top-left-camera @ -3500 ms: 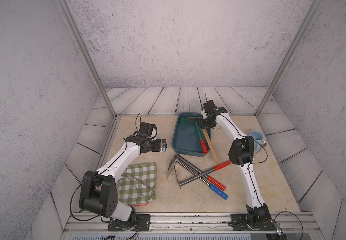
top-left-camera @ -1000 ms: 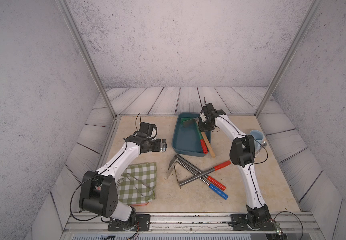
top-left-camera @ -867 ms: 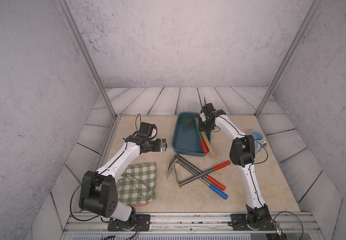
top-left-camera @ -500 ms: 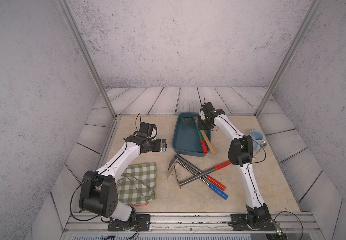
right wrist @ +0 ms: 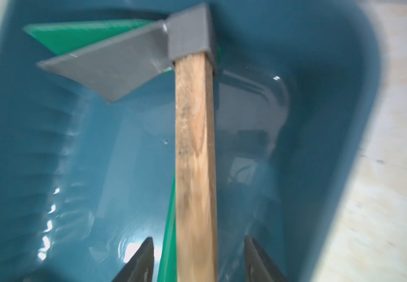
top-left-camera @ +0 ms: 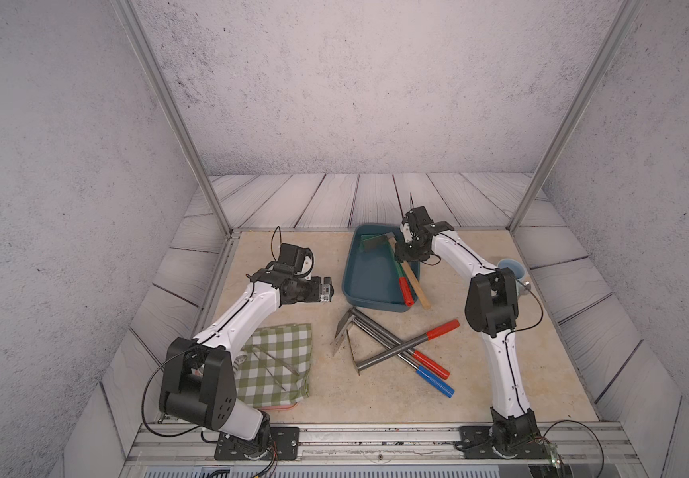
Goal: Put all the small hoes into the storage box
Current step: Place the hoe in the storage box.
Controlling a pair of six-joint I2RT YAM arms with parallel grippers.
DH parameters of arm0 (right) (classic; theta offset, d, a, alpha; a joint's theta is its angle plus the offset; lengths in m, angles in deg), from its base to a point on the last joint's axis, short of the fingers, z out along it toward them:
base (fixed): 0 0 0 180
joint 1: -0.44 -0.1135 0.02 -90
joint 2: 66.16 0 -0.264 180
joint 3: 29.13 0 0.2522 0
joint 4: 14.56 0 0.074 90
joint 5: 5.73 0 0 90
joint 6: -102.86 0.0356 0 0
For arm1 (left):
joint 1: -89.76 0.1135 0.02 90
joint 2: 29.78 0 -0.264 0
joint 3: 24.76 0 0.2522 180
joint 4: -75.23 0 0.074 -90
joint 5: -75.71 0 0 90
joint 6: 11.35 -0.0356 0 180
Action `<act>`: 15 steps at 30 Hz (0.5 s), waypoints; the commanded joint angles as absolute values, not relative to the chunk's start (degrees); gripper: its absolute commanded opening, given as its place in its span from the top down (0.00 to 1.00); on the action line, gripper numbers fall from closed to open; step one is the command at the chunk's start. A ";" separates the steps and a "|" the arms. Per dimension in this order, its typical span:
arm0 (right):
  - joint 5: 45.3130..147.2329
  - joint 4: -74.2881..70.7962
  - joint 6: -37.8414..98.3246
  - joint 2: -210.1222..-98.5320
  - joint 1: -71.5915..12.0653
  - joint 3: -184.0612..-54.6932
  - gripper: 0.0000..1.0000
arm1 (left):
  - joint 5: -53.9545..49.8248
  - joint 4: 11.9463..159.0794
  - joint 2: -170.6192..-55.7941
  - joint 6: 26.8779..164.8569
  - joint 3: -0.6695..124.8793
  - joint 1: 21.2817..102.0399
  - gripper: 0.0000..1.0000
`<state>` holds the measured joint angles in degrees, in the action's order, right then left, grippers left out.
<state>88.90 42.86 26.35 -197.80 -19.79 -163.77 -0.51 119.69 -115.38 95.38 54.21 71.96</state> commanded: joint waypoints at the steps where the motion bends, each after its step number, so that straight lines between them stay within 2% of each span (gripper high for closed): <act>1: 85.66 36.67 26.28 -189.16 -20.03 -159.86 0.39 | -0.31 118.98 -114.38 95.03 54.37 71.65 0.01; 11: 82.18 30.90 28.68 -172.10 -19.99 -142.38 0.35 | 0.95 121.54 -108.70 103.76 54.02 71.48 0.01; 15: 83.93 29.54 30.15 -164.95 -20.04 -134.50 0.35 | 1.00 125.08 -105.96 108.56 55.34 71.13 0.01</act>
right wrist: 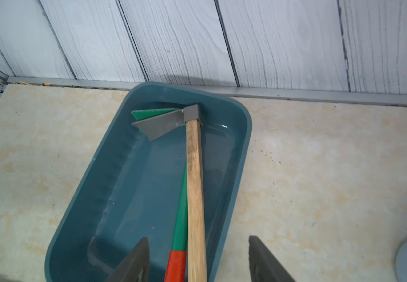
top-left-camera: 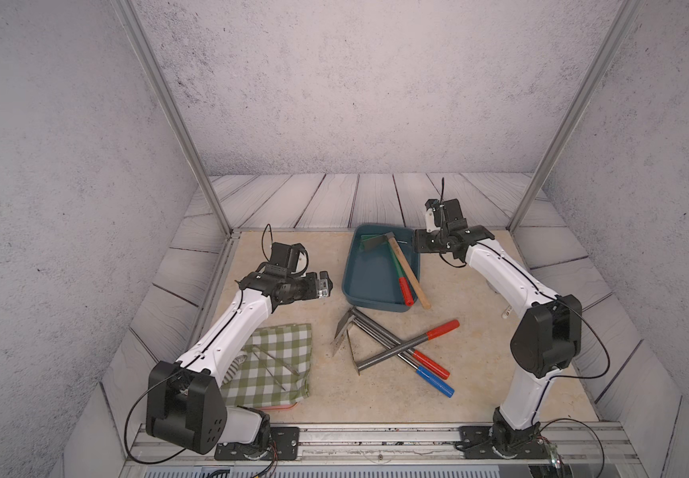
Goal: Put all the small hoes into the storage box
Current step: Place the hoe in the storage box, then pick up the hoe from the center of the board.
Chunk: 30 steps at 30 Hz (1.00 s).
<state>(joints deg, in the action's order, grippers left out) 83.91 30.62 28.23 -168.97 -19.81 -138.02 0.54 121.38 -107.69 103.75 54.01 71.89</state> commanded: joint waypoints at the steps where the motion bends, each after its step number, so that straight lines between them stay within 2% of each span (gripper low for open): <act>1: 84.52 29.61 30.43 -163.57 -20.02 -132.81 0.35 | 0.85 125.77 -105.30 109.75 55.51 70.96 0.01; 17: 85.14 42.76 31.84 -140.59 -25.53 -115.39 0.33 | 0.82 129.60 -101.67 115.68 58.78 69.81 0.01; 23: 86.38 48.01 32.96 -137.74 -29.38 -113.81 0.33 | -0.30 130.55 -100.83 118.54 57.13 68.61 0.01; 30: 89.96 47.28 31.15 -135.82 -33.94 -107.66 0.33 | -3.39 131.53 -98.90 119.82 54.35 67.44 0.01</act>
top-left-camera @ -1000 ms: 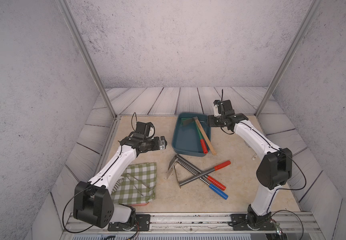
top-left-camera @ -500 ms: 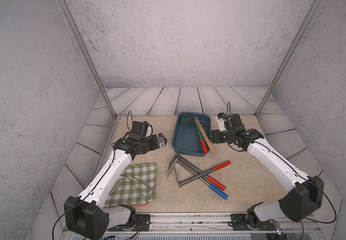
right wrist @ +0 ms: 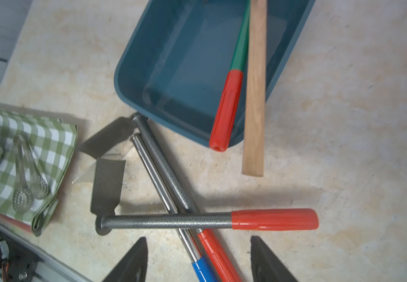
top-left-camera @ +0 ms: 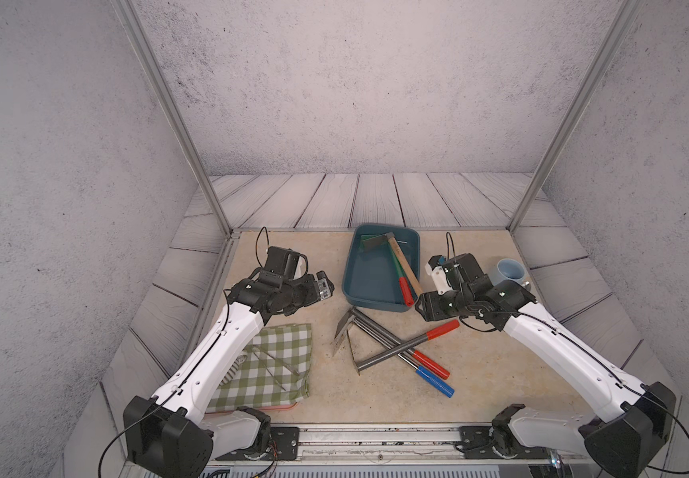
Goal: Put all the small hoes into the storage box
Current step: Pick up the hoe from the center of the board.
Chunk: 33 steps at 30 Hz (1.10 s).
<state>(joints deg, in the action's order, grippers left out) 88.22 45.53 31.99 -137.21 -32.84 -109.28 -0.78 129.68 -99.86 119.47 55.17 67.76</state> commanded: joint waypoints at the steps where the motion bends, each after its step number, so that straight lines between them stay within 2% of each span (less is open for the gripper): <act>1: 89.95 47.76 30.94 -135.90 -34.54 -107.33 0.33 | -3.67 131.94 -98.73 119.69 54.22 67.44 0.01; 5: 87.87 50.40 36.94 -135.90 -35.77 -106.76 0.33 | -4.12 130.30 -97.27 121.06 51.85 67.44 0.01; 9: 86.86 46.49 45.83 -132.55 -35.82 -102.51 0.33 | -4.53 128.18 -96.23 122.70 49.42 67.23 0.01; 13: 86.41 47.72 44.18 -135.60 -35.83 -102.14 0.33 | -4.77 128.75 -97.21 122.11 49.13 67.00 0.01; 21: 77.66 49.85 45.64 -139.65 -35.97 -101.78 0.33 | -6.35 130.45 -97.28 119.99 50.05 67.00 0.01; 28: 78.16 39.51 66.17 -138.43 -35.93 -98.07 0.37 | -5.22 129.16 -97.64 120.13 48.96 67.01 0.01; 33: 75.84 38.79 78.77 -139.34 -36.01 -99.63 0.37 | -5.07 129.36 -97.54 119.65 48.95 67.00 0.01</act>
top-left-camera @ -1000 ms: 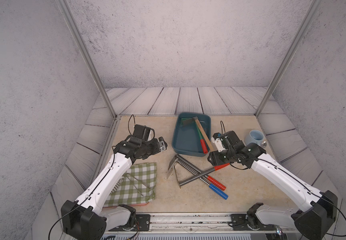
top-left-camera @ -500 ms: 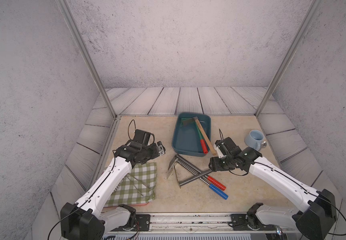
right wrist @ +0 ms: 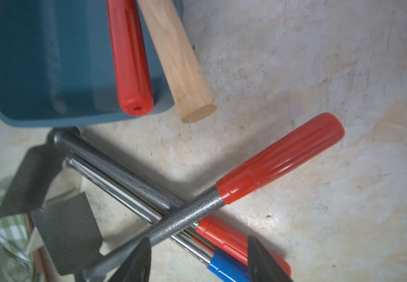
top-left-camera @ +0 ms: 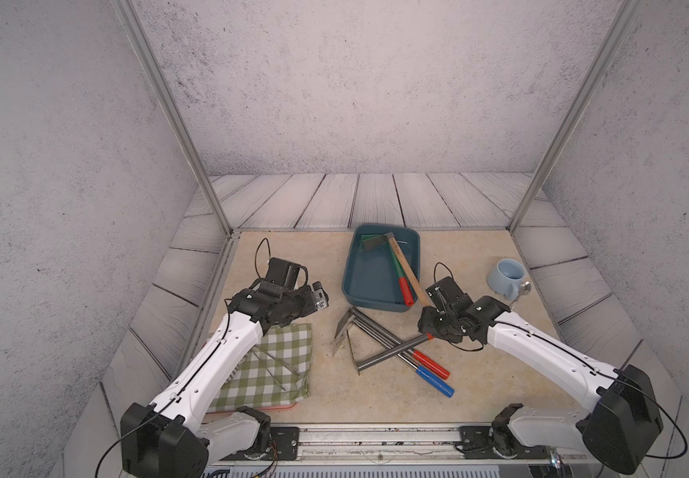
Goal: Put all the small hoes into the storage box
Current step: Pick up the hoe from the center of the board.
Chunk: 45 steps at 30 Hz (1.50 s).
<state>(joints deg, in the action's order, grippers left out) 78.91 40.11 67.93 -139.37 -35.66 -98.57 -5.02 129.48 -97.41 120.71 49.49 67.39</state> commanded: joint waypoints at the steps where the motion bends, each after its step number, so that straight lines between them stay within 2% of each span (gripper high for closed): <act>1: 74.52 41.77 81.22 -140.24 -35.97 -100.89 0.37 | -5.07 129.35 -97.46 119.65 48.82 67.00 0.01; 4: 72.10 50.60 88.42 -143.92 -35.95 -104.89 0.31 | -4.87 129.23 -97.37 119.69 48.59 67.00 0.01; 7: 72.37 55.91 91.21 -147.75 -35.95 -107.63 0.32 | -4.90 128.79 -97.28 119.78 48.24 67.00 0.01; 22: 74.03 50.84 99.00 -151.42 -35.85 -104.15 0.35 | -4.54 128.82 -97.37 119.67 48.07 67.00 0.01; 41: 75.29 44.26 101.34 -161.40 -35.78 -103.62 0.47 | -4.63 129.47 -96.55 119.64 47.18 67.00 0.01; 45: 74.53 44.04 101.05 -161.53 -35.77 -103.88 0.54 | -4.56 129.51 -96.67 119.64 47.27 67.02 0.01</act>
<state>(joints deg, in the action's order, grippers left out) 75.32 43.80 100.60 -161.64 -35.66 -104.18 -4.45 129.05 -97.37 120.23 47.87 67.39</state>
